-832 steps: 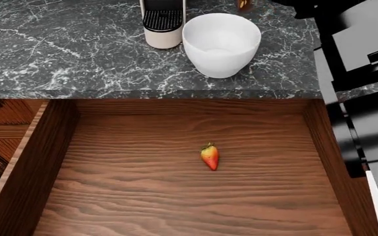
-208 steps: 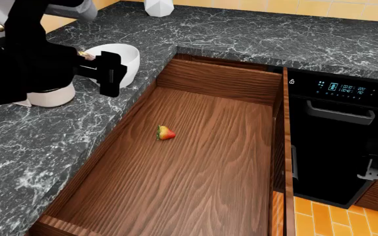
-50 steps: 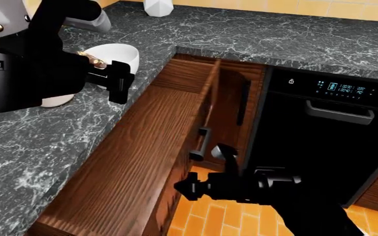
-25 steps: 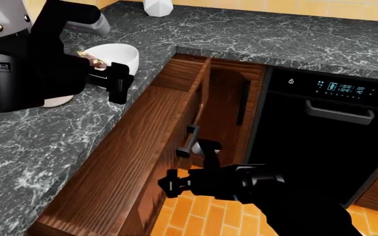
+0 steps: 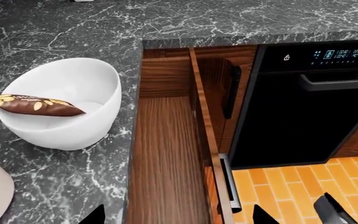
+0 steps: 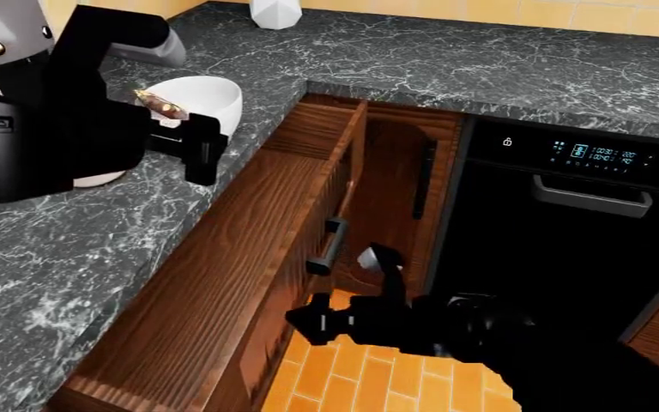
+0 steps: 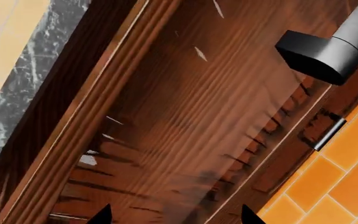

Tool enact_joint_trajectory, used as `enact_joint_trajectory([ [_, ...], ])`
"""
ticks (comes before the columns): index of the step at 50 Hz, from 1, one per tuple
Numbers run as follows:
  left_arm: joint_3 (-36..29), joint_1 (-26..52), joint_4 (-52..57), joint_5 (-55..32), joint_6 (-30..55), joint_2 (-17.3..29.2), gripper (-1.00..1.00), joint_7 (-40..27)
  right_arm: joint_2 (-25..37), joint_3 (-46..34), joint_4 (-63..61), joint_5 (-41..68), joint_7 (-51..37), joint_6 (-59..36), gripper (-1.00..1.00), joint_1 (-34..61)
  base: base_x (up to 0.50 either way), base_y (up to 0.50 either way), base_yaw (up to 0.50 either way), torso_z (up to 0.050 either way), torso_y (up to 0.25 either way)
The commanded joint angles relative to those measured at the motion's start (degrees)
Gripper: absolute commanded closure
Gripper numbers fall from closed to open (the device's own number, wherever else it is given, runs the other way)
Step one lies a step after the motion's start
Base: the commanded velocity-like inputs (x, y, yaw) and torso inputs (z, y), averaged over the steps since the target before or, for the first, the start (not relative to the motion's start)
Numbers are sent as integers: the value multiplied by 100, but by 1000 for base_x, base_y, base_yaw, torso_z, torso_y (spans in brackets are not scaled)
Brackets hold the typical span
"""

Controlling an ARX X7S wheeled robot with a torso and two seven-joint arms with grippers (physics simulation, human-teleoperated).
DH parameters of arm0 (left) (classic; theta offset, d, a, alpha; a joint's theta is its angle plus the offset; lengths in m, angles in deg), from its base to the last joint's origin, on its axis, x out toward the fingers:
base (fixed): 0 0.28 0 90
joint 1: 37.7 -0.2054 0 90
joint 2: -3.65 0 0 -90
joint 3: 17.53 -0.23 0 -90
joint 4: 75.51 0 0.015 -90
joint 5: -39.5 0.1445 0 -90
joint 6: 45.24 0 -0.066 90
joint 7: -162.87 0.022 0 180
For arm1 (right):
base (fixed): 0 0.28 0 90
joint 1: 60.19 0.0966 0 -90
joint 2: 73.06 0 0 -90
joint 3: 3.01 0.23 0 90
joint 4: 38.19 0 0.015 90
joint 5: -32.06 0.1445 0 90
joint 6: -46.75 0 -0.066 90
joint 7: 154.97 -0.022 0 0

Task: Place the bar in the bowl and close the drawer.

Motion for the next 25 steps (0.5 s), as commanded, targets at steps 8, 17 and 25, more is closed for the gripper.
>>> enact_joint_trajectory([
  [8, -98, 1, 114, 5, 4, -190, -100, -216, 3572, 561, -4544, -336, -1057, 1998, -100, -1495, 0, 0, 0, 0, 0],
  [17, -297, 101, 85, 159, 104, -455, -100, -585, 4798, 862, -4908, 113, -546, 3868, -100, -3185, 0, 0, 0, 0, 0],
  [25, -404, 439, 19, 6, 356, -1034, -100, -1500, 5054, 1132, -4383, 1202, 206, 5000, -100, -4463, 0, 0, 0, 0, 0],
])
